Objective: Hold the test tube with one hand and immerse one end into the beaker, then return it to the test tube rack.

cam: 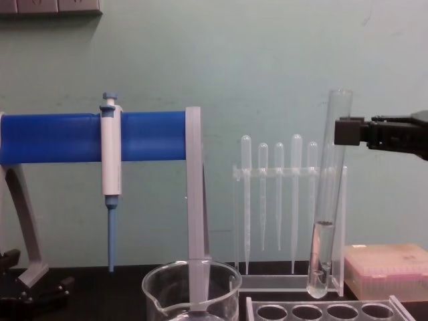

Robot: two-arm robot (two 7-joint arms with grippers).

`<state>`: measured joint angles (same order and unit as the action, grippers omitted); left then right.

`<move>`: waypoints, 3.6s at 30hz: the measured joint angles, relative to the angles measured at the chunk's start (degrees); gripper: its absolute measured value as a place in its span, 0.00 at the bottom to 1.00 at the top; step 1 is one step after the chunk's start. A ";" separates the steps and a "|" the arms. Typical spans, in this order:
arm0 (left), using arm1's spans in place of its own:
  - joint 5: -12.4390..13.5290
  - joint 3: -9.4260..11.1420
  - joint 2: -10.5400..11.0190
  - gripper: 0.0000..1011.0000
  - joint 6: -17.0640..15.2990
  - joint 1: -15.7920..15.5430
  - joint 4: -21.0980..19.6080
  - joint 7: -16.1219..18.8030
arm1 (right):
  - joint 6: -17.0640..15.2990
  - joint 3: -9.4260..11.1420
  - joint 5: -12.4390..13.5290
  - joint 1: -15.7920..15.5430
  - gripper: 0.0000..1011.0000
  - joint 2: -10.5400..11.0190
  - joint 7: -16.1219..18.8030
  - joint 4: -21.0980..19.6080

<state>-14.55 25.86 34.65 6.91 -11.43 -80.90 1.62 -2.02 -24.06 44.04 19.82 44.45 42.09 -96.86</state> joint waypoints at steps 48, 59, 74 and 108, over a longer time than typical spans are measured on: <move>0.00 0.00 0.00 0.99 0.00 0.00 0.00 0.00 | -0.81 -11.30 -1.86 10.85 0.22 -11.45 -2.07 7.28; 0.00 0.00 0.00 0.99 0.00 0.00 0.00 0.00 | 1.21 -12.62 -6.22 10.23 0.22 -12.79 -1.30 9.61; 0.00 0.00 0.00 0.99 0.00 0.00 0.00 0.00 | 1.81 -12.63 -8.72 8.38 0.22 -14.64 -1.66 12.20; 0.00 0.00 0.00 0.99 0.00 0.00 0.00 0.00 | 6.47 -11.66 -14.20 7.25 0.22 -17.13 -0.17 14.59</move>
<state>-14.55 25.86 34.65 6.91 -11.43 -80.90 1.62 4.45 -35.72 29.84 27.07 27.32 41.92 -82.28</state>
